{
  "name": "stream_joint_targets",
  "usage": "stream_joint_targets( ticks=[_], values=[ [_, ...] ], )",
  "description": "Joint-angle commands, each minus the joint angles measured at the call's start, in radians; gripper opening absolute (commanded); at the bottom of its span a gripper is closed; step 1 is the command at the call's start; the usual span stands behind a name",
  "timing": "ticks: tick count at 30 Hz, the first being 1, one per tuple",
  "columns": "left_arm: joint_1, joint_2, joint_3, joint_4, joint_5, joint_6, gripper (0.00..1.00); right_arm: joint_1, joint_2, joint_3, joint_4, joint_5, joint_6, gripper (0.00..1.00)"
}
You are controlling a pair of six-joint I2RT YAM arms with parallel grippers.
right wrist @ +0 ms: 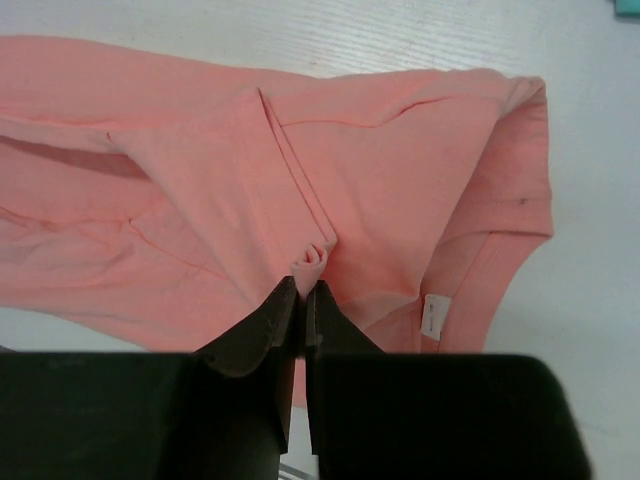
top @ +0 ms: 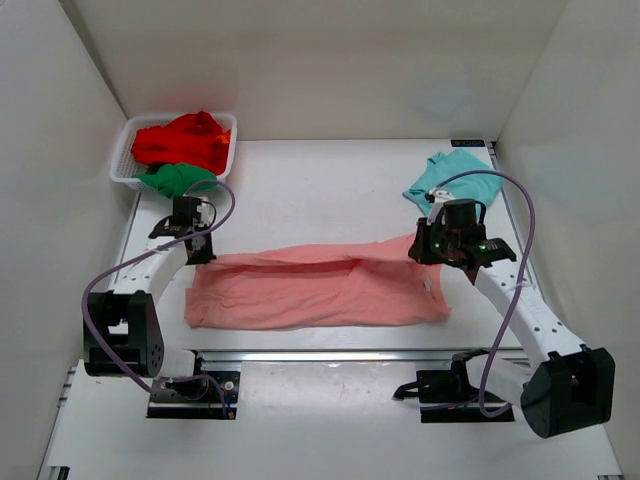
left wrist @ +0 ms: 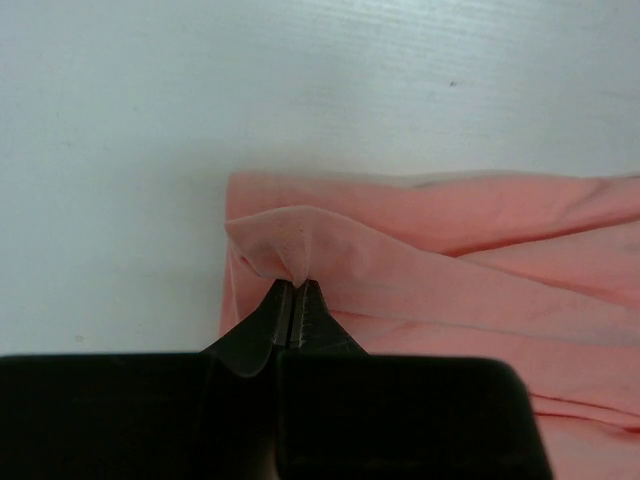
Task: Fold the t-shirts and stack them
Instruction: Fold the other side of the tshirt into a rectangle
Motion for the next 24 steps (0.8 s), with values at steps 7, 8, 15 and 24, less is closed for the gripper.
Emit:
stream_joint_targets(
  ticks=[7, 8, 15, 24],
  values=[
    [-0.006, -0.110, -0.073, -0.033, -0.052, 0.018, 0.00, 0.004, -0.113, -0.099, -0.034, -0.007, 0.042, 0.00],
    [-0.008, -0.111, -0.078, -0.030, -0.059, 0.018, 0.00, 0.006, -0.125, -0.101, -0.050, -0.004, 0.045, 0.00],
    [-0.005, -0.110, -0.099, -0.025, -0.053, 0.013, 0.00, 0.061, -0.157, -0.157, -0.096, 0.004, 0.110, 0.00],
    [-0.014, -0.157, -0.098, -0.068, -0.038, 0.018, 0.03, 0.087, -0.104, -0.138, -0.231, -0.020, 0.173, 0.00]
  ],
)
